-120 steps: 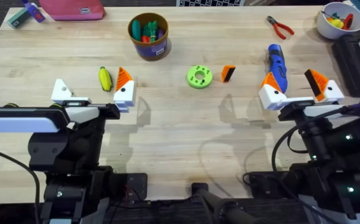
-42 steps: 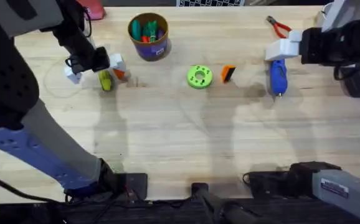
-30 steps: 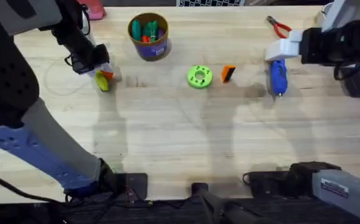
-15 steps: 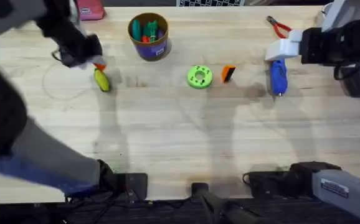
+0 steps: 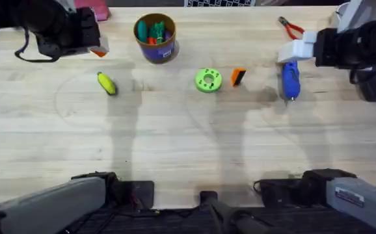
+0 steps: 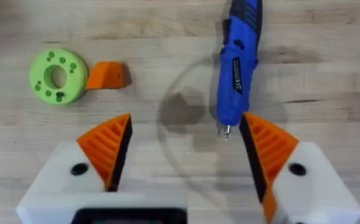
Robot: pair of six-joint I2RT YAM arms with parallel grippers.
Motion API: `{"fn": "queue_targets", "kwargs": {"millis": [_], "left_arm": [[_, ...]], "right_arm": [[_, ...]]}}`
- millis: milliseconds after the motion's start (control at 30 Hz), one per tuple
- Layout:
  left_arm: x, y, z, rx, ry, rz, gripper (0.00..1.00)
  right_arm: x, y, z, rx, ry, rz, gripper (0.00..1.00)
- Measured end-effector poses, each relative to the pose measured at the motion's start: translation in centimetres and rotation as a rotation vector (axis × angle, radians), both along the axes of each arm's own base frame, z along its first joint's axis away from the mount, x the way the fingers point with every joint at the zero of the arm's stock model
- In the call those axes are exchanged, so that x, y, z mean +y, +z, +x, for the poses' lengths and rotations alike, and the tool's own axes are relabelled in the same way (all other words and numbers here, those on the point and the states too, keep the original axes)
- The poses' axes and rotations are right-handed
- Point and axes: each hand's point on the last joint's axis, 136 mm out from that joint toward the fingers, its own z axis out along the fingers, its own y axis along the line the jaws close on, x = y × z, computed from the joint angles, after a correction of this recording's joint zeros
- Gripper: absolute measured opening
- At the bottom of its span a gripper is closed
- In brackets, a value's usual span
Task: Pick up the gripper from the table and insert it into the empty holder that is missing its gripper. Then pick up a screw, insert it into the mounting hole, and use the screwdriver to tighten it. Finally, clean up the table by picking up the vegetable and placing it into the bucket.
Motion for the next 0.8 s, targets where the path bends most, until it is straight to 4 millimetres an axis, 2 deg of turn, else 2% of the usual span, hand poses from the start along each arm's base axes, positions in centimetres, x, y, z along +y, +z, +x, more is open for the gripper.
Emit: {"fn": "queue_targets", "kwargs": {"millis": [100,133,300,333,533,800], "left_arm": [[-1.1,0.5,-0.6,-0.006,-0.034,0.0,0.02],[-1.3,0.6,-0.7,-0.009,-0.042,0.002,0.094],[-1.7,0.9,-1.1,-0.01,-0.033,-0.006,0.891],[-1.7,0.8,-1.2,-0.004,-0.025,-0.01,0.958],[-2.5,1.2,-2.4,-0.022,-0.021,-0.015,0.985],[-3.8,3.2,-8.7,-0.171,-0.053,-0.032,0.987]], "right_arm": [[0.0,0.3,-0.1,-0.009,0.0,0.0,0.994],[0.0,0.3,-0.1,-0.01,0.0,0.0,0.993],[0.0,0.3,-0.1,-0.009,0.0,0.0,0.994],[0.0,0.3,-0.1,-0.009,0.0,0.0,0.994],[0.0,0.3,-0.1,-0.01,0.0,0.0,0.994],[0.0,0.3,-0.1,-0.01,0.0,0.0,0.993]]}}
